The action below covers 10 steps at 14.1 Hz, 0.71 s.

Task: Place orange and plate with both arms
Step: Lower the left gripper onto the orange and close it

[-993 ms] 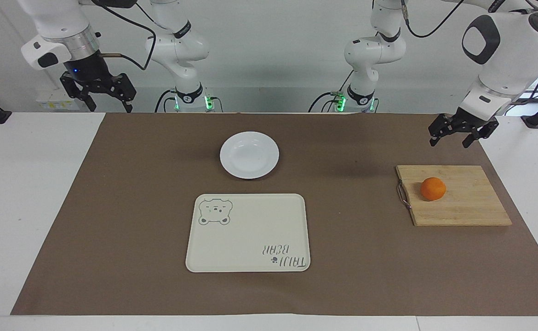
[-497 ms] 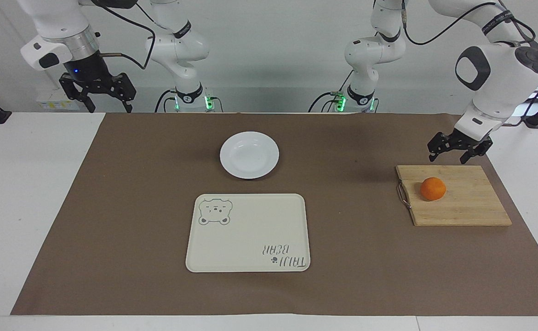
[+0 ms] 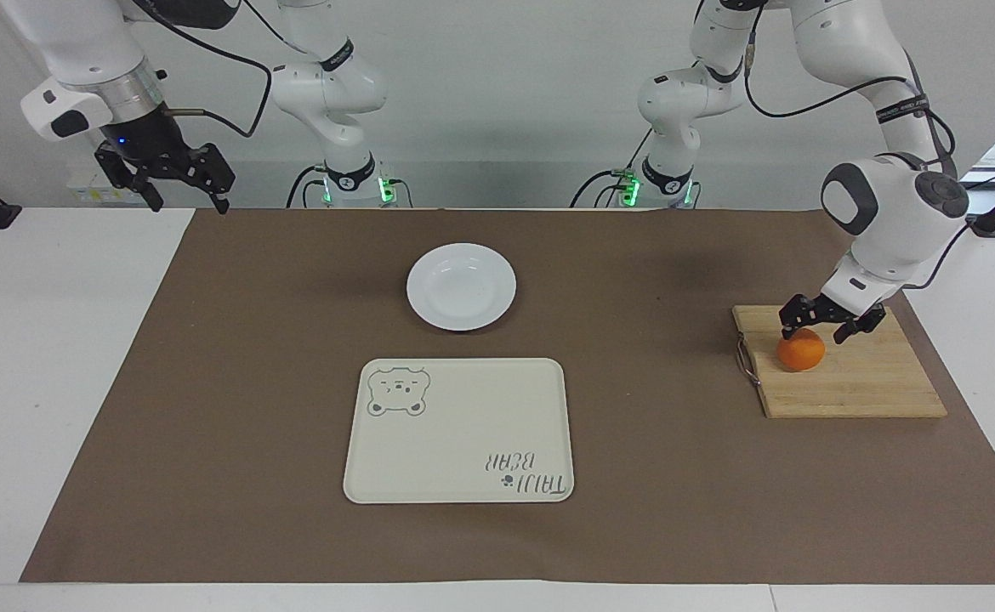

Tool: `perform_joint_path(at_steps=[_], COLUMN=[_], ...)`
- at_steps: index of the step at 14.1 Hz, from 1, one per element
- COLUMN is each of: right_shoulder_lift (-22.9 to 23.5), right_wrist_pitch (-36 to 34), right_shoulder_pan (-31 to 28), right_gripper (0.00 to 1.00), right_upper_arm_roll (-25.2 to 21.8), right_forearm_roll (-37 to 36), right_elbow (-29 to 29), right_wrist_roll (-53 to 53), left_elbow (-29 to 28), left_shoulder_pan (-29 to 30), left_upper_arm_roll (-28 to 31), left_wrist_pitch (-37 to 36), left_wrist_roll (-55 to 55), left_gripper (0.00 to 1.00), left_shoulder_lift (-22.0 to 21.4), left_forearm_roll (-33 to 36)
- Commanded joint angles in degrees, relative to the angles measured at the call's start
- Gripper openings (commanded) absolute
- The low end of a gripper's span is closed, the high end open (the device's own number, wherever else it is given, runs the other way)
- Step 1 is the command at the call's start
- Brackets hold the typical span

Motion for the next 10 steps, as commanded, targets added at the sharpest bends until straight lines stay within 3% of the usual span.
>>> perform_joint_path(at_steps=[1,5,6,7,8,10], right_shoulder_lift=[-1.39,-0.95,-0.95,-0.95,-0.95,-1.21], right_wrist_pitch=[1.03,1.21,1.12,1.12,1.12,1.12], right_shoulder_pan=[-0.63,-0.45,-0.45,-0.28,-0.27,-0.19], right_gripper=[1.00,1.00,1.00,1.00,1.00,1.00], right_upper_arm_roll=[0.20,0.73,0.82,0.91,0.91,0.91], right_forearm_roll=[0.33,-0.55,-0.55,-0.38,-0.29,-0.29], right_elbow=[-1.78,-0.99,-0.38,0.32,0.24,-0.02], right_wrist_roll=[-1.13,-1.13,-1.04,-1.04,-1.04,-1.04], left_elbow=[-1.67,-1.67,-1.67,-1.67,-1.67,-1.50], left_shoulder_pan=[0.57,1.00,1.35,1.36,1.44,1.53], left_upper_arm_roll=[-0.36,-0.27,-0.27,-0.27,-0.27,-0.27], left_wrist_pitch=[3.97,7.05,7.06,6.97,6.53,6.27], left_wrist_roll=[0.50,1.99,3.22,4.01,3.50,3.58], left_gripper=[1.00,1.00,0.80,0.37,0.00,0.00], left_shoulder_lift=[1.24,3.62,3.62,3.62,3.62,3.53], left_forearm_roll=[0.73,0.73,0.73,0.73,0.73,0.73])
